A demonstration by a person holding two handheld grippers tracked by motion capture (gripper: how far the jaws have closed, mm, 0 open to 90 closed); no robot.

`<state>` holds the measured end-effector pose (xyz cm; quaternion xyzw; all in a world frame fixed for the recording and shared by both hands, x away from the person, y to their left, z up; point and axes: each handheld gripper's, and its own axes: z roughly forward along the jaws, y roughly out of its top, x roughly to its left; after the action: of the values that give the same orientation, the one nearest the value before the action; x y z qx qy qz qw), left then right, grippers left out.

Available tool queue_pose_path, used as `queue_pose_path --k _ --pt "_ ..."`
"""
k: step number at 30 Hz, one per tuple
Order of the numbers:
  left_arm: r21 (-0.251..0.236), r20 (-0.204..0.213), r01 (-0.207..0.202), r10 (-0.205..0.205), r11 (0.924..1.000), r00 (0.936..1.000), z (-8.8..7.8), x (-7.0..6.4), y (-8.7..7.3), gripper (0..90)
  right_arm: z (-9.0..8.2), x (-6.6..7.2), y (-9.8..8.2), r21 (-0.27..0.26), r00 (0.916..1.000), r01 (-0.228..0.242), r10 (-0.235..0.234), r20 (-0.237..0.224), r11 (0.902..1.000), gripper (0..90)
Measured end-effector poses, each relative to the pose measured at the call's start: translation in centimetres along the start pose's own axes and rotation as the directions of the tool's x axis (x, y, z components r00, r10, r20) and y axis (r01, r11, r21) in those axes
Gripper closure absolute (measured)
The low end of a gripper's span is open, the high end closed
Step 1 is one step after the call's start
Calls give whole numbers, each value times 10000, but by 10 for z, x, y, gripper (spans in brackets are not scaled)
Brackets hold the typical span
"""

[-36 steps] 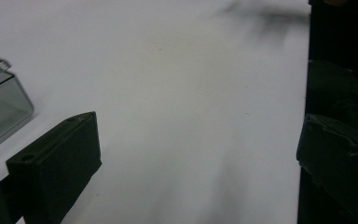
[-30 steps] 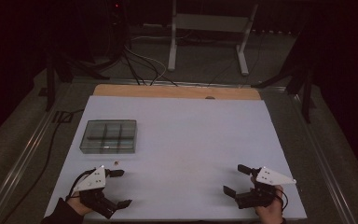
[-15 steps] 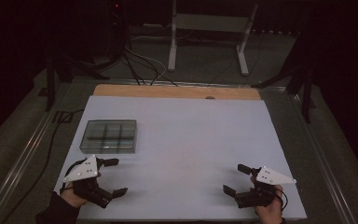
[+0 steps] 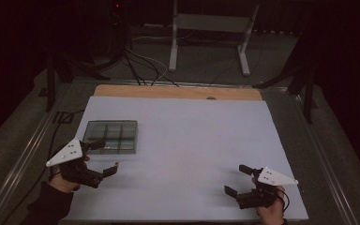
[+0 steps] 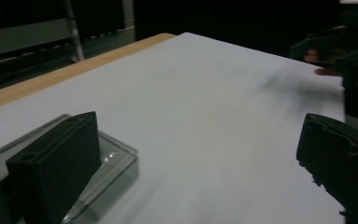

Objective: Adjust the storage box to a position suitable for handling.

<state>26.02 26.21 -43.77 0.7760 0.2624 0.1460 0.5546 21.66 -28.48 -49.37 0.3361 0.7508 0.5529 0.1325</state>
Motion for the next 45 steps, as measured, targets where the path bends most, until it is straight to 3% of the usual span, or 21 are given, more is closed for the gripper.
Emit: queue_pose_path --k 5,13,15,17,21,24,26,28,32,37,38,39,43,45 --pt "-85 -500 265 -268 9996 9984 -4 14 1 16 0 0 0 12 10000 2 -2 -2 10000 0" --pt "-418 -1539 586 -644 9974 9860 -14 37 -2 16 0 0 -1 25 10000 -34 34 4 10000 0" --pt "-410 -2012 667 -736 9969 9768 -16 44 -5 16 1 0 0 33 10000 -22 22 3 10000 0" --pt "-372 -2716 855 -925 9956 9580 -18 51 -8 16 1 0 0 21 10000 -30 30 20 10000 0" --pt "-78 -3233 1221 -1181 9925 9389 -21 66 -13 16 1 -1 -1 46 10000 -65 65 43 10000 0" --pt "74 -3336 1738 -1614 9848 9288 -23 80 -18 16 1 -1 -1 49 9999 -104 104 51 9999 0" --pt "173 -3592 2058 -1860 9784 9145 -23 89 -23 25 1 -1 -1 60 10000 -89 89 36 9999 0" --pt "101 -3643 2310 -2115 9729 9069 -25 99 -29 129 1 -1 -1 41 10000 -89 89 30 10000 0" --pt "13 -4002 2760 -2525 9611 8809 -29 115 -40 307 1 -1 -1 61 9999 -107 106 27 9999 0" --pt "172 -4250 3088 -2726 9510 8632 -33 131 -55 579 1 -1 -1 95 9999 -108 108 18 9999 0" --pt "322 -4405 3140 -2685 9489 8566 -32 134 -57 626 1 -1 -1 96 10000 -97 97 12 9999 0" --pt "557 -4643 3236 -2624 9446 8459 -31 136 -60 665 1 -1 -1 105 10000 -84 83 10 9999 0" --pt "1269 -4765 3605 -2619 9241 8392 -24 145 -71 826 2 0 -1 103 10000 -65 65 -30 9999 0" --pt "1699 -4828 3810 -2603 9088 8361 -19 149 -75 900 2 0 -1 104 10000 -76 77 -32 9999 0"
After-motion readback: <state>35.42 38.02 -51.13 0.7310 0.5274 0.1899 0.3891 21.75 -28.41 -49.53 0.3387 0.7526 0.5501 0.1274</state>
